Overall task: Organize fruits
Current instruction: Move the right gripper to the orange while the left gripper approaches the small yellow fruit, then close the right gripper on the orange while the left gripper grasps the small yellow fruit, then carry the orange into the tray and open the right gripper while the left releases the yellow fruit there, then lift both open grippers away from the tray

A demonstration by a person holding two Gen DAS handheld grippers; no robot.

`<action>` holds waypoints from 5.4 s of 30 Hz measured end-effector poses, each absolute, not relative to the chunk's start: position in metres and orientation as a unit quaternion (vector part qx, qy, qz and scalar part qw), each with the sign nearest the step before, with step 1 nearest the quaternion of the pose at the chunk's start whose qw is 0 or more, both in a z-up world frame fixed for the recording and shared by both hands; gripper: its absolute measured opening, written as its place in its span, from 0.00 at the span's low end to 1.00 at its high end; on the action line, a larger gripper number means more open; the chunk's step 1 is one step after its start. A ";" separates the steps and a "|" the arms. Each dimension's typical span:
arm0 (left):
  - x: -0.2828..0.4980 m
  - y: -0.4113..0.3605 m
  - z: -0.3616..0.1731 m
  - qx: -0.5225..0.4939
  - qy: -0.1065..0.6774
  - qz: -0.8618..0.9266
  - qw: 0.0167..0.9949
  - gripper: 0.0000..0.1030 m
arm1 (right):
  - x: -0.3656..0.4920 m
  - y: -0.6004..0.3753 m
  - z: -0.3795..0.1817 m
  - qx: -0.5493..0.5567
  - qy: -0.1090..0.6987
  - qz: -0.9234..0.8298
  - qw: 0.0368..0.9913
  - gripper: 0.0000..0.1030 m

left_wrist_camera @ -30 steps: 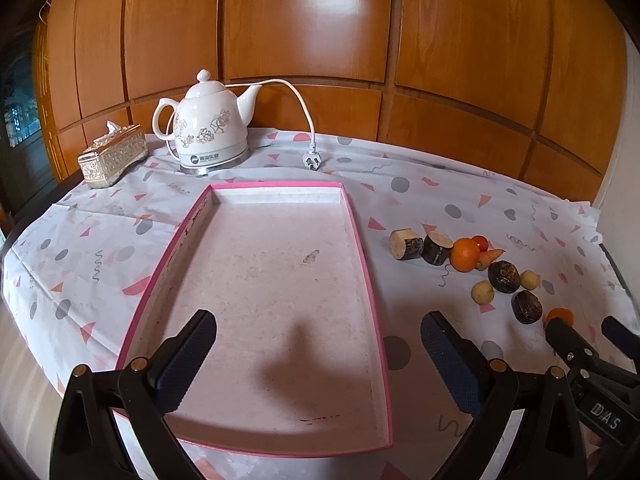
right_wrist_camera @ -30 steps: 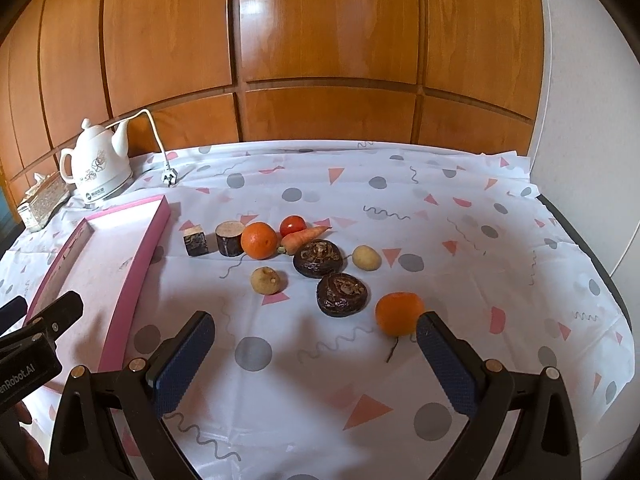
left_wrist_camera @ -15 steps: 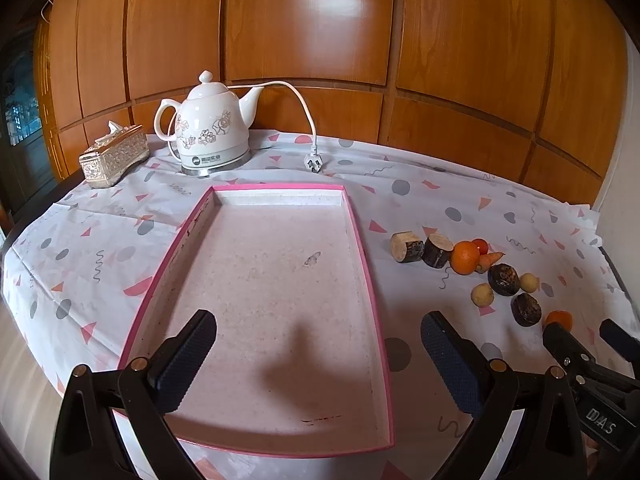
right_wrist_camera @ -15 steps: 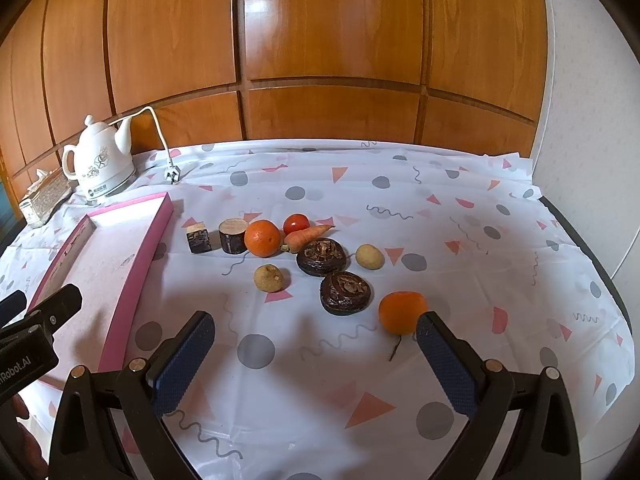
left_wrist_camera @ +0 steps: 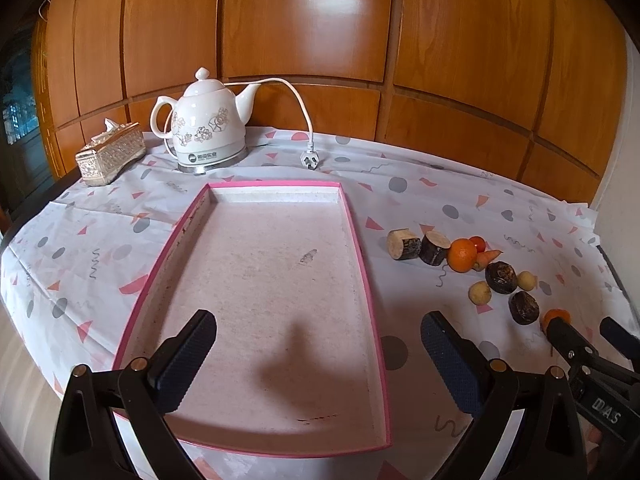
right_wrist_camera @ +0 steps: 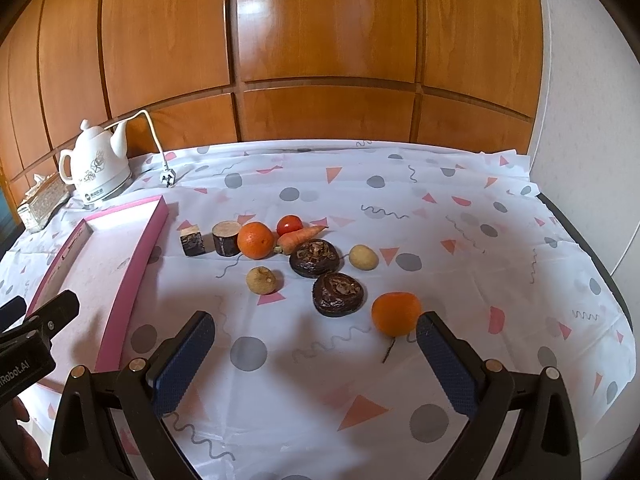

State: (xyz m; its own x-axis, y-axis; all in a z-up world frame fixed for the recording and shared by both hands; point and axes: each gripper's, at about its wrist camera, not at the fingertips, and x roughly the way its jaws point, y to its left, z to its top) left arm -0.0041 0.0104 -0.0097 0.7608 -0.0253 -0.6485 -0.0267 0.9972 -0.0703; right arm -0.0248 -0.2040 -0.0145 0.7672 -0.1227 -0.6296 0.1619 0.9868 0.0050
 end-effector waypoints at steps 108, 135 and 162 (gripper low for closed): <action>0.045 0.127 -0.024 -0.087 0.380 0.085 0.917 0.24 | 0.067 -0.033 0.000 -0.065 0.376 0.236 0.894 0.36; 0.014 0.104 -0.008 -0.092 0.362 0.066 0.925 0.57 | 0.044 -0.041 0.014 -0.081 0.329 0.140 0.930 0.40; 0.013 0.040 0.005 -0.031 0.364 -0.002 0.931 0.57 | 0.035 -0.122 0.015 -0.028 0.322 0.060 0.944 0.40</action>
